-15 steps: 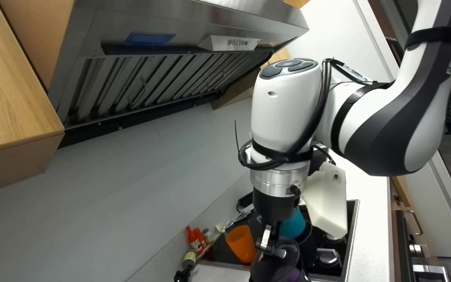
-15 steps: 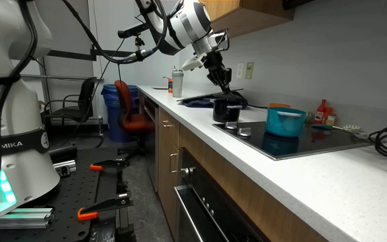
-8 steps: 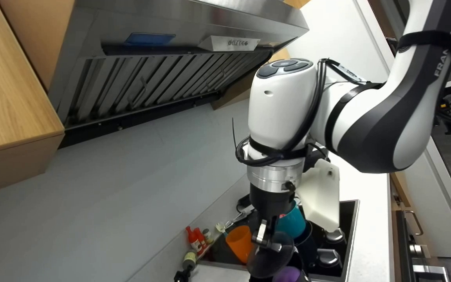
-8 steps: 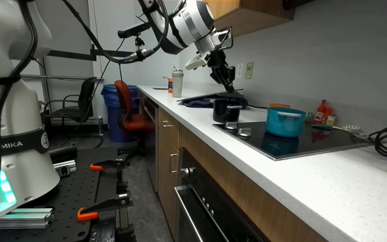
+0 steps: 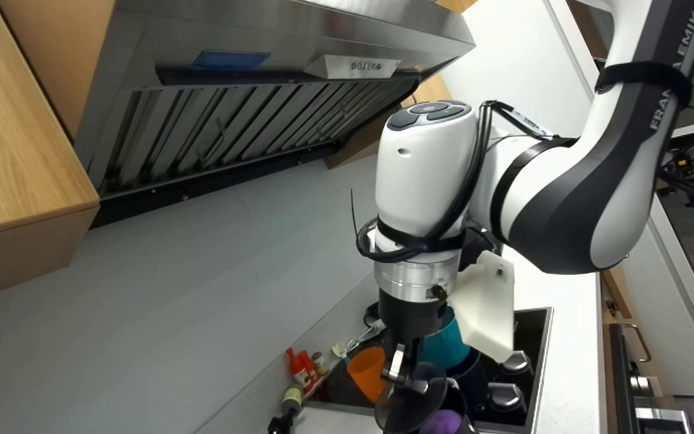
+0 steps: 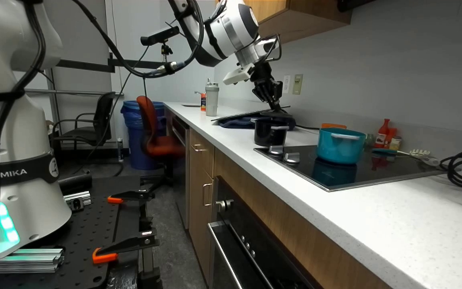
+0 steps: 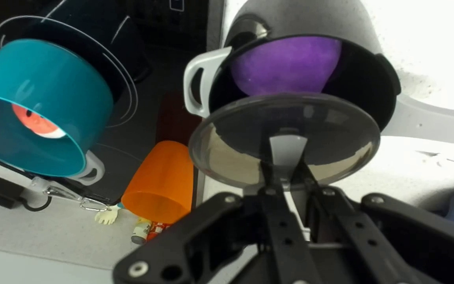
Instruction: Remove the lid from the top of the orange cup and put it on the black pot
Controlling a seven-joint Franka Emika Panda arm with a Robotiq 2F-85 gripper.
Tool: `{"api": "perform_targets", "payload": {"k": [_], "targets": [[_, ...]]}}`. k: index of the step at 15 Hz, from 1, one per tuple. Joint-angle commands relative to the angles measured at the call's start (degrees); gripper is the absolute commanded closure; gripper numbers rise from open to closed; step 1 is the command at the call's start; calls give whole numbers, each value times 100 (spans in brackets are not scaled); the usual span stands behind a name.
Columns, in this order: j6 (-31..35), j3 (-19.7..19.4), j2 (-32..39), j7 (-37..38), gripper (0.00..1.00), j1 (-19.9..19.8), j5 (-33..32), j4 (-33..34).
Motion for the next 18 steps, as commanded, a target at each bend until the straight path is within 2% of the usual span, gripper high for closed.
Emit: {"api": "perform_targets", "payload": {"k": [1,5,6,7,9,14,15,18], "targets": [[148,16,164,-161,96,-22,7,109],[141,47,190,-265,96,-45,98,82],[134,61,198,-295,72,-48,126,81],[118,68,196,-305,59,-48,140,81],[90,70,184,-318,46,-38,108,82],[86,86,175,-418,7,-50,133,76],[88,86,165,-432,1,-55,143,70],[73,84,78,-494,0,-89,191,18]]}}
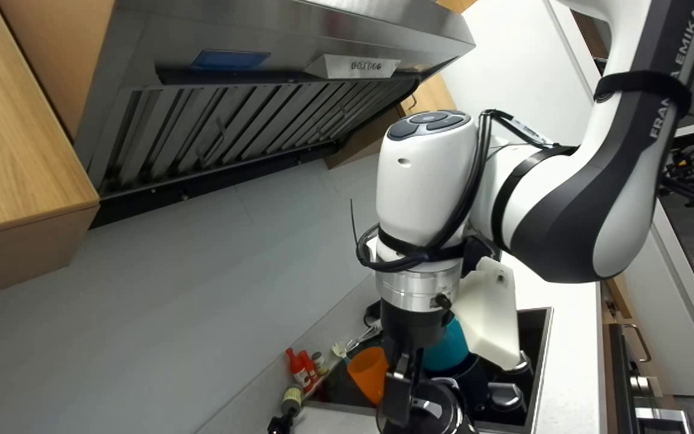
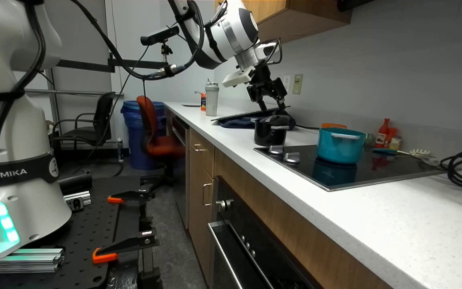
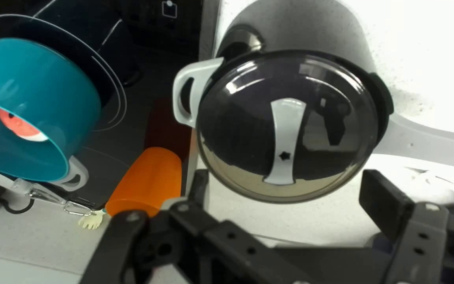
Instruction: Remove the lid from the top of the orange cup and put it on the black pot
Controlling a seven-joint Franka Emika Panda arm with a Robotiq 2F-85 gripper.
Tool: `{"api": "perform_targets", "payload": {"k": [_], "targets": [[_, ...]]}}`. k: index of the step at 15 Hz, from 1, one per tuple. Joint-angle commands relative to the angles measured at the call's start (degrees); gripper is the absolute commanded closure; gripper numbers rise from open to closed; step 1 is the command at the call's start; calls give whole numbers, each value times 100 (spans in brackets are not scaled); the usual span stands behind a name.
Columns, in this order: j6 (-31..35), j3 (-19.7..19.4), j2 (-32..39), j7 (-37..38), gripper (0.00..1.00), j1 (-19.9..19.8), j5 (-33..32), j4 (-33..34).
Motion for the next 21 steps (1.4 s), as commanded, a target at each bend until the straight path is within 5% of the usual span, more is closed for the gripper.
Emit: {"api": "perform_targets", "payload": {"k": [1,11,21], "targets": [[66,35,-99,-231,0,-99,175,-23],[-120,-167,-1253,-179,0,-313,354,-810],[-980,-356,-3175,-1326,0,365,2415,-1774]]}}
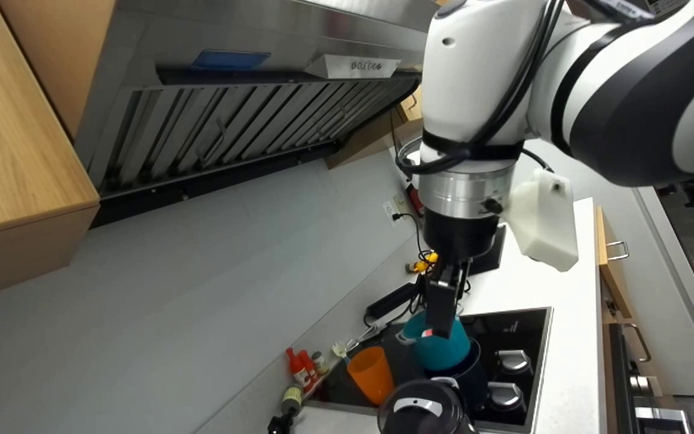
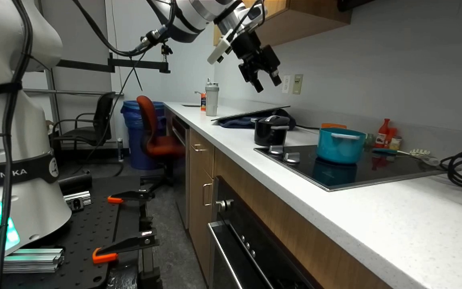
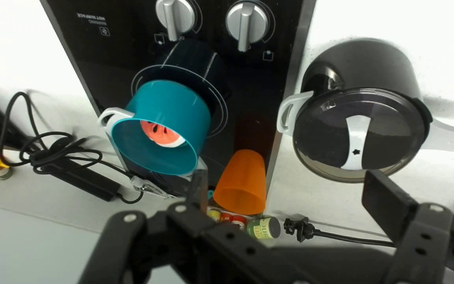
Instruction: Remove the lid from the top of the orange cup and put it on the black pot
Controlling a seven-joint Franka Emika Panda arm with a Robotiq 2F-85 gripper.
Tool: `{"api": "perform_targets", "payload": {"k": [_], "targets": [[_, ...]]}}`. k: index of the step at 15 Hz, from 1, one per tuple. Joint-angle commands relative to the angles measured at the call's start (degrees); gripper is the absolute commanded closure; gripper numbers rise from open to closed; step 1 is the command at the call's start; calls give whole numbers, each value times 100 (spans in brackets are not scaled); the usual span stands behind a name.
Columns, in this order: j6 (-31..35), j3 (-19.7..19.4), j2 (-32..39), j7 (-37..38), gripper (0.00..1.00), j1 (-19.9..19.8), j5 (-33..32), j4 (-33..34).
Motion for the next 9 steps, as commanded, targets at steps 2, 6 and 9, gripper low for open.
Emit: {"api": "perform_targets", "payload": {"k": [2,6,9], "targets": [[-1020,-484,-1152,-494,0,806,755,-312],[-1732,-622,-1642,-492,0,1053,629,-250],[-1993,-648,-1842,-441,0,1112,546,-229]]}}
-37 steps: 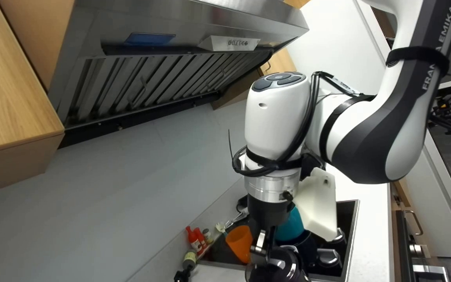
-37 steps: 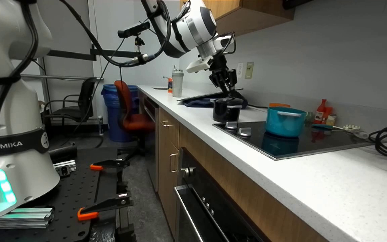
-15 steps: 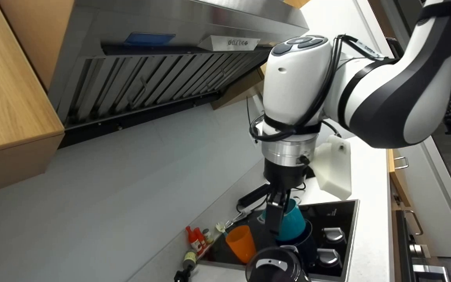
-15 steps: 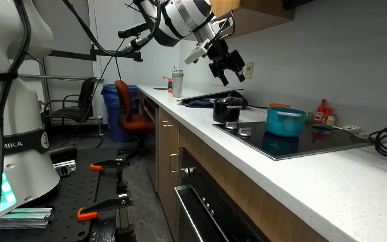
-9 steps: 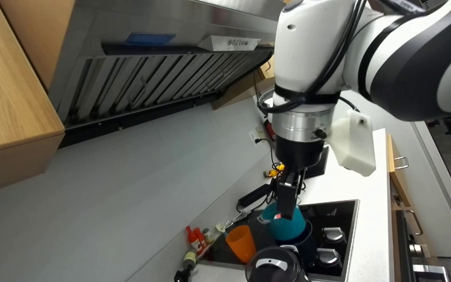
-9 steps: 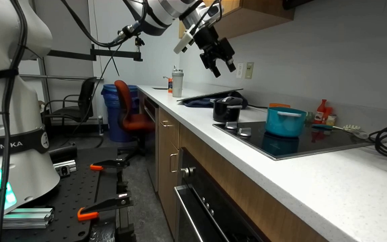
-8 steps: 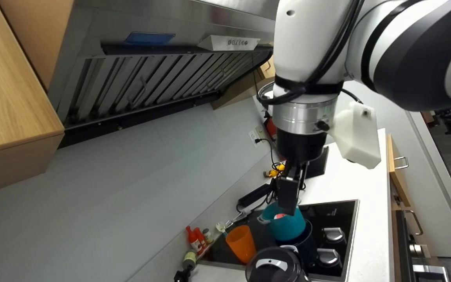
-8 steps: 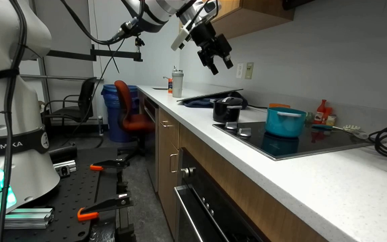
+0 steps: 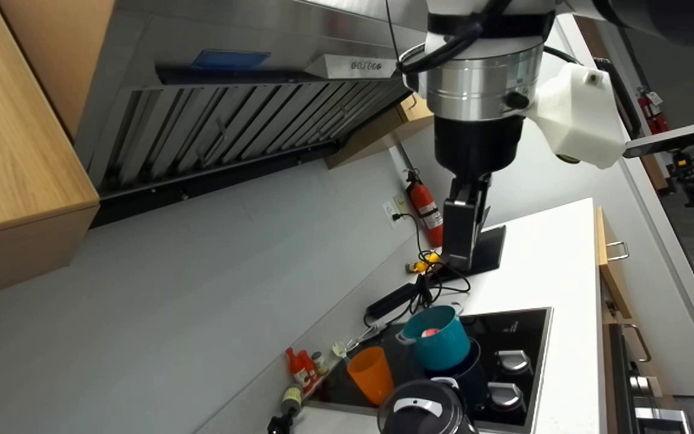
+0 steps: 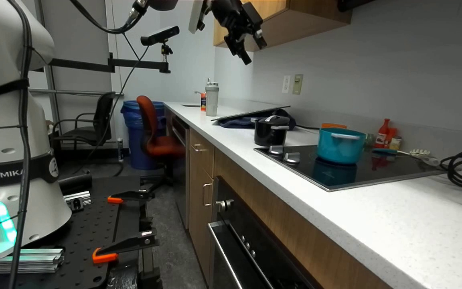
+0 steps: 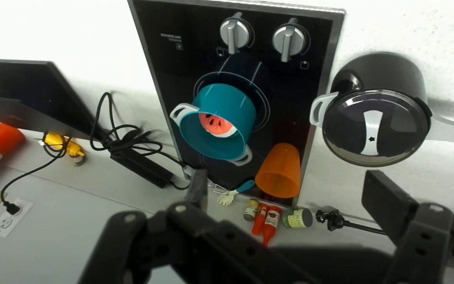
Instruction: Remove the lid from the top of the orange cup and put it on the black pot
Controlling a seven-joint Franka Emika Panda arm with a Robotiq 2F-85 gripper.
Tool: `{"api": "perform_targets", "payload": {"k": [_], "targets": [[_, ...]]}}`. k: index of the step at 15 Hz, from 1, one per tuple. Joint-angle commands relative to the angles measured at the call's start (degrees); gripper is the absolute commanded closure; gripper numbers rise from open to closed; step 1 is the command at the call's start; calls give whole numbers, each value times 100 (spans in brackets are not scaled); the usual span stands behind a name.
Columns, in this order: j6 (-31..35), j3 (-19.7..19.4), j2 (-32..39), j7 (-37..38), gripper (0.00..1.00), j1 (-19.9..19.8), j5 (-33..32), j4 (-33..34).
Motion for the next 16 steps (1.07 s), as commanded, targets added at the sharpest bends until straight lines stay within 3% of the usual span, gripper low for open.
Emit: {"api": "perform_targets", "payload": {"k": [1,16], "targets": [[-322,-121,-403,-67,0,160,-29,-107],[-293,-83,-306,24,0,102,-52,13]]}}
